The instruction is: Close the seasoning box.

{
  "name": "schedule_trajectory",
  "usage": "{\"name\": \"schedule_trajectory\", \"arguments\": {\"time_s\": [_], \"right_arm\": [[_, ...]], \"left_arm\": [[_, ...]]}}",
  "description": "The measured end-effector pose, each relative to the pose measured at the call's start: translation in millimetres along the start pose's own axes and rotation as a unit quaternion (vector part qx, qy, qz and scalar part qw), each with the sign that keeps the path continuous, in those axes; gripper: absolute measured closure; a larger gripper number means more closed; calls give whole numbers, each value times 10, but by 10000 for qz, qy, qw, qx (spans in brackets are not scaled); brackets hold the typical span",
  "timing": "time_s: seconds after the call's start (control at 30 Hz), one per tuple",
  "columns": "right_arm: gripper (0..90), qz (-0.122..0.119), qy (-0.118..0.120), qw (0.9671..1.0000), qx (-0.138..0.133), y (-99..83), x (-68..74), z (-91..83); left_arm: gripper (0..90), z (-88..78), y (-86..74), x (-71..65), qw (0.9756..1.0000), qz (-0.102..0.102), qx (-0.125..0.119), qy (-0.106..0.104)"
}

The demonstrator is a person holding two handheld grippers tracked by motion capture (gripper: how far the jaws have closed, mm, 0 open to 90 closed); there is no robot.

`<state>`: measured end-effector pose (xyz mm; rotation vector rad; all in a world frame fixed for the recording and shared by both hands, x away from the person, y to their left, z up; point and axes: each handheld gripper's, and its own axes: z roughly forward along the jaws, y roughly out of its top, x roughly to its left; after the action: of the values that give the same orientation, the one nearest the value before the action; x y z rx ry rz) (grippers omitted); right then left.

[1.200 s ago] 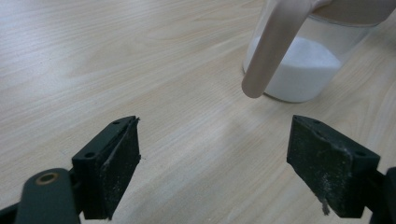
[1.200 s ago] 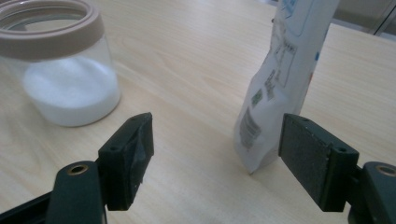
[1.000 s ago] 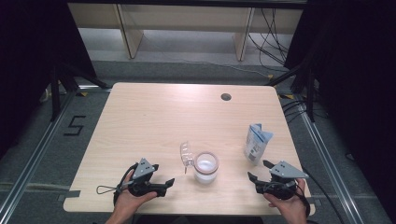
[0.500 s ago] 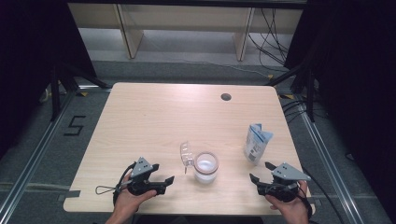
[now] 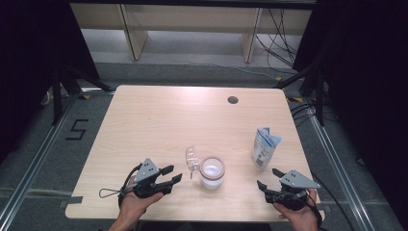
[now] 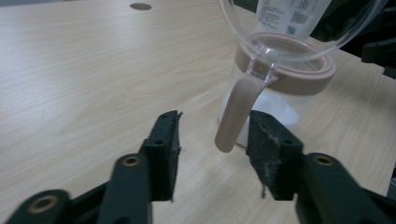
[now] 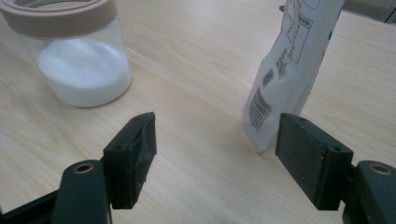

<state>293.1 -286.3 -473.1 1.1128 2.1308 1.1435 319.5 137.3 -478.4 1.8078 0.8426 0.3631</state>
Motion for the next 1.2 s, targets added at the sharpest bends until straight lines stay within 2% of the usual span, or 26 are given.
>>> {"name": "schedule_trajectory", "arguments": {"time_s": [0.07,0.1,0.17,0.2,0.23,0.27,0.3,0.37,0.53,0.6,0.63,0.67,0.7,0.73,0.77,0.83,0.87,0.9,1.2], "right_arm": [[310,0,-23,10000,19,2,14,-8],[312,-112,51,9999,-35,5,-5,4],[313,-74,-6,10000,-23,2,8,3],[313,-134,43,9999,-12,6,-4,-1],[314,-213,-11,9997,-129,6,-14,6],[314,-156,16,9999,-71,4,-9,2],[314,-224,-6,9997,-96,2,-15,6],[314,-85,-22,10000,-26,-6,8,-14],[313,-174,26,9998,-33,-5,0,-20],[313,-293,-48,9995,-122,-6,-12,-17],[313,-167,35,9999,-25,-9,5,-24],[313,-172,35,9998,-29,-10,6,-24],[314,11,-9,10000,36,-18,39,-37],[314,11,-9,10000,36,-18,39,-37],[314,-162,-14,9999,-29,-16,19,-29],[314,-144,12,9999,2,-16,18,-28],[314,-54,12,10000,49,-17,33,-33],[314,-137,13,9999,5,-16,21,-24],[314,-132,31,9999,0,-14,23,-17]], "left_arm": [[653,9,28,-11,10000,1,-53,-64],[697,10,60,-27,9999,89,-74,-31],[718,10,76,-34,9999,126,-90,-42],[733,18,91,-35,9997,204,-125,-68],[744,13,106,-48,9996,247,-99,-8],[755,19,119,-56,9996,259,-116,-9],[770,23,130,-64,9996,250,-134,-9],[800,27,159,-76,9994,304,-136,-20],[819,18,243,-95,9990,387,-212,-35],[819,11,270,-91,9989,391,-240,-44],[818,8,282,-87,9989,387,-248,-60],[816,2,294,-82,9988,407,-267,-53],[818,-12,318,-76,9987,431,-253,-57],[820,-12,318,-76,9987,431,-253,-57],[822,-13,324,-79,9986,445,-265,-70],[822,-9,333,-93,9985,477,-234,-99],[823,-2,335,-106,9986,459,-233,-102],[823,13,340,-116,9984,513,-209,-127],[825,67,364,-164,9979,576,-196,-200]]}}
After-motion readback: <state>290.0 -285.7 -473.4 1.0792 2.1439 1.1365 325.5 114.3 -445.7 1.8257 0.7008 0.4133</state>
